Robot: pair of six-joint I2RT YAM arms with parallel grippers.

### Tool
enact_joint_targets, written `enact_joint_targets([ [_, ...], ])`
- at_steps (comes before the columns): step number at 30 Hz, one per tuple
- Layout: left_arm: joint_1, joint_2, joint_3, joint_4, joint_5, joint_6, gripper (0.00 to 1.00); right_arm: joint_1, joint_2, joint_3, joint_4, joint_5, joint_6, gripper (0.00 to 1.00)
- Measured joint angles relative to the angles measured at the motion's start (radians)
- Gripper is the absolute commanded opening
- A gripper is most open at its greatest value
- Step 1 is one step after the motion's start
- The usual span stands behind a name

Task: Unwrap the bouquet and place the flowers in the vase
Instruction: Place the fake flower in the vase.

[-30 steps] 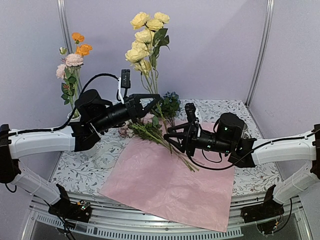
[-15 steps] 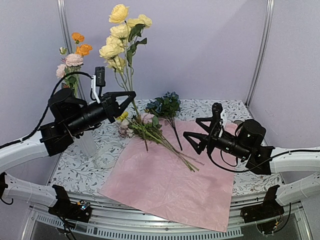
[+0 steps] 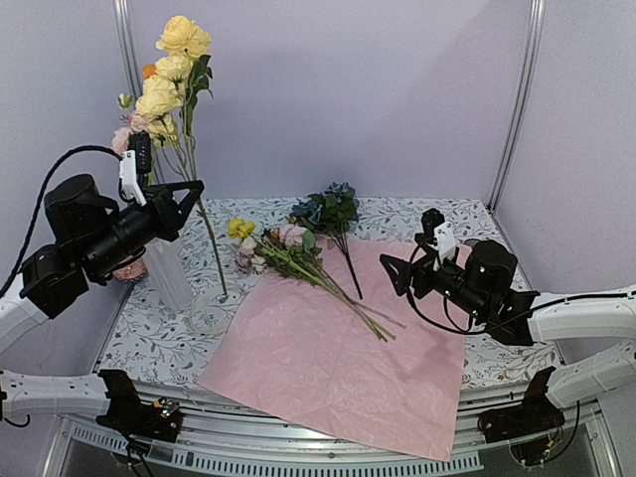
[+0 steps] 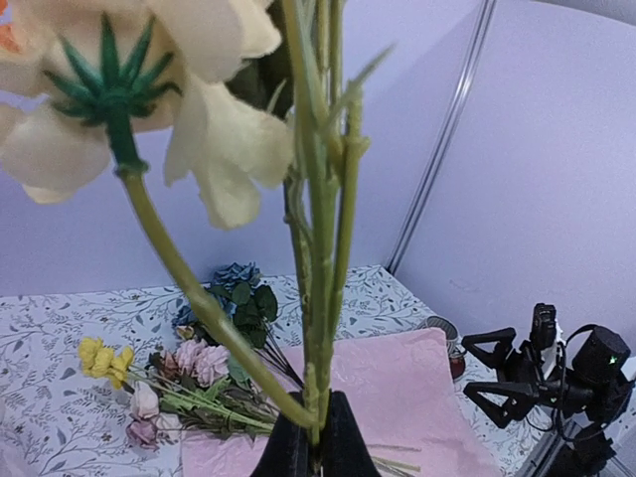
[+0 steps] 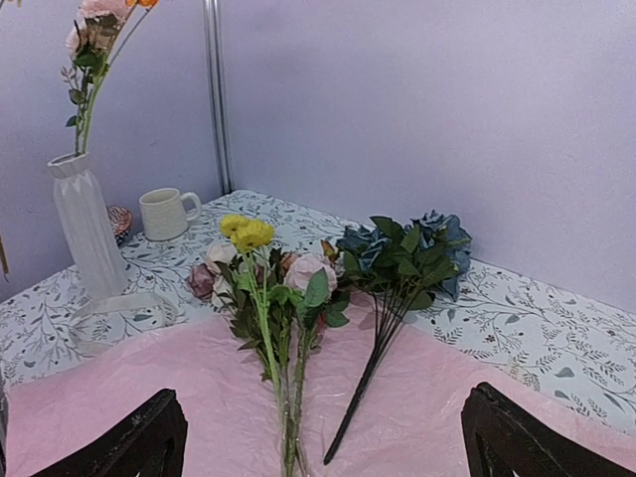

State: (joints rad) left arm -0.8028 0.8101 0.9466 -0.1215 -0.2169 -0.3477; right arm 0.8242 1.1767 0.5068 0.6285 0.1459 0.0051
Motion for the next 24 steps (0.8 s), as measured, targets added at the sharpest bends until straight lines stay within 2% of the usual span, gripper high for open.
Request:
enact_joint_targets([
  [7, 0.009, -0.048, 0.005, -0.116, -0.117, 0.000, 0.00, 0.000, 0.090, -0.011, 0.008, 0.170, -0.020, 0.99],
  [13, 0.040, -0.056, 0.005, -0.184, -0.185, 0.000, 0.00, 0.000, 0.147, -0.009, 0.010, 0.319, 0.053, 0.99],
  [24, 0.110, -0.079, 0.023, -0.196, -0.274, 0.064, 0.00, 0.000, 0.160, -0.009, 0.033, 0.326, 0.058, 0.99],
])
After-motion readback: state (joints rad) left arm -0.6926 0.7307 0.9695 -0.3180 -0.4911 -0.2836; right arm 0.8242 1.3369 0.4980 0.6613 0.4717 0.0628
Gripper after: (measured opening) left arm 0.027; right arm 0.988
